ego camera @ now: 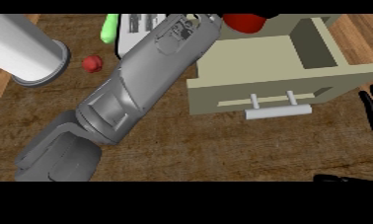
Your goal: Pick up the can, place it into the drawer and close the drawer
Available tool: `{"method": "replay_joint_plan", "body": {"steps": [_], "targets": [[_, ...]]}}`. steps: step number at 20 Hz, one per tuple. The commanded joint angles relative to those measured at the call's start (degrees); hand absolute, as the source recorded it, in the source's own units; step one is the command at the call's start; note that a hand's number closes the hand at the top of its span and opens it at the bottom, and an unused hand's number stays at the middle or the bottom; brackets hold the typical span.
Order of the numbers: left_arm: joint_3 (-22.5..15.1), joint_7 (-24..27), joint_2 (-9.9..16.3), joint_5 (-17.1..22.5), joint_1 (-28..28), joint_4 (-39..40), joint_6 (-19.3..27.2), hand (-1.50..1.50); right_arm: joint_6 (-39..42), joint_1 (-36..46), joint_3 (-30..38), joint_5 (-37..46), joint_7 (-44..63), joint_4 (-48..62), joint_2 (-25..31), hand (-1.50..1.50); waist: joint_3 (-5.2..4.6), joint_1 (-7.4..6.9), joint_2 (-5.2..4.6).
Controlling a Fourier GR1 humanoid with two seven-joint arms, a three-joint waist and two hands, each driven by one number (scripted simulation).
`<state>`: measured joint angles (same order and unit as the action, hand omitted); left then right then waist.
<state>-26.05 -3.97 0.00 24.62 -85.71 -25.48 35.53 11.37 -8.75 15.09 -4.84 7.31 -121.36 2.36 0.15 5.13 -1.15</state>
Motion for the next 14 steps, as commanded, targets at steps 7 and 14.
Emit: {"method": "replay_joint_plan", "body": {"steps": [7, 14], "targets": [[-5.65, 4.83, 0.00, 2.00, 1.21, 4.85, 0.79, 1.50, -0.06, 3.30, 0.31, -0.74, 1.26, 0.52, 1.37, -1.50, 0.01, 1.58, -0.64], [-8.43, 6.69, 0.00, 3.48, 3.60, 5.86, 3.53, -1.50, 0.71, 0.60, -0.96, 0.28, 0.22, -1.11, 0.62, -1.50, 0.00, 2.26, -0.60]]}}
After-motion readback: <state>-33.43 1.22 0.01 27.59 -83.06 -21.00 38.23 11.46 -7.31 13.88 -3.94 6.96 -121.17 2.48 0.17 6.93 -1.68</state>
